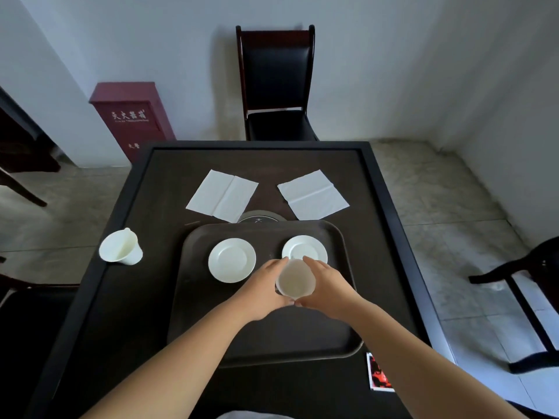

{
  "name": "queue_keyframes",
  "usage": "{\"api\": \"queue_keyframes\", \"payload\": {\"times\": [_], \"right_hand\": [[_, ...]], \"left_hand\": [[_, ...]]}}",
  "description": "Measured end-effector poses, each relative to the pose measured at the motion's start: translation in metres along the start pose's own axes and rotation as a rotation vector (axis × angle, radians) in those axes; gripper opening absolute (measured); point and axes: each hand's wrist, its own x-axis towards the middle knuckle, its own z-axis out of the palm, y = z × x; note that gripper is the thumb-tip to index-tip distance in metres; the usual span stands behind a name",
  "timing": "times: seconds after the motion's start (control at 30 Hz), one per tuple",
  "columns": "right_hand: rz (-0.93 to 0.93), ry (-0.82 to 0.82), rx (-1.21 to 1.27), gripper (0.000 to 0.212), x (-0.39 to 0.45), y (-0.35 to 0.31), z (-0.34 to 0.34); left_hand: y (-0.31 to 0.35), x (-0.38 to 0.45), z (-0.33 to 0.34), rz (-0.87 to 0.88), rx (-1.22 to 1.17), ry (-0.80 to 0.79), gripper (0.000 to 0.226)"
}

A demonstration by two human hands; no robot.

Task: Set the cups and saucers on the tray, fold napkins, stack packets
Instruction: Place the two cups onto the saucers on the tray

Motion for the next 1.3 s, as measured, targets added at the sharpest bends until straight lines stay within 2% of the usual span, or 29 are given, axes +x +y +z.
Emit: {"api": "queue_keyframes", "payload": {"times": [0.53, 1.0, 1.3], "right_hand": [[0.069, -0.04, 0.072, 0.102, 0.083, 0.056, -0.025], [0.089, -0.02, 0.125, 0.097, 0.089, 0.063, -0.021], [0.124, -0.035, 0.133, 0.101, 0.088, 0.058, -0.019]], "left_hand": [[0.0, 0.101, 0.021, -0.088, 0.001, 0.0, 0.091], [-0.009, 0.112, 0.027, -0.051, -0.004, 0.006, 0.09], [-0.001, 0.105, 0.027, -0.061, 0.061, -0.033, 0.096]]}}
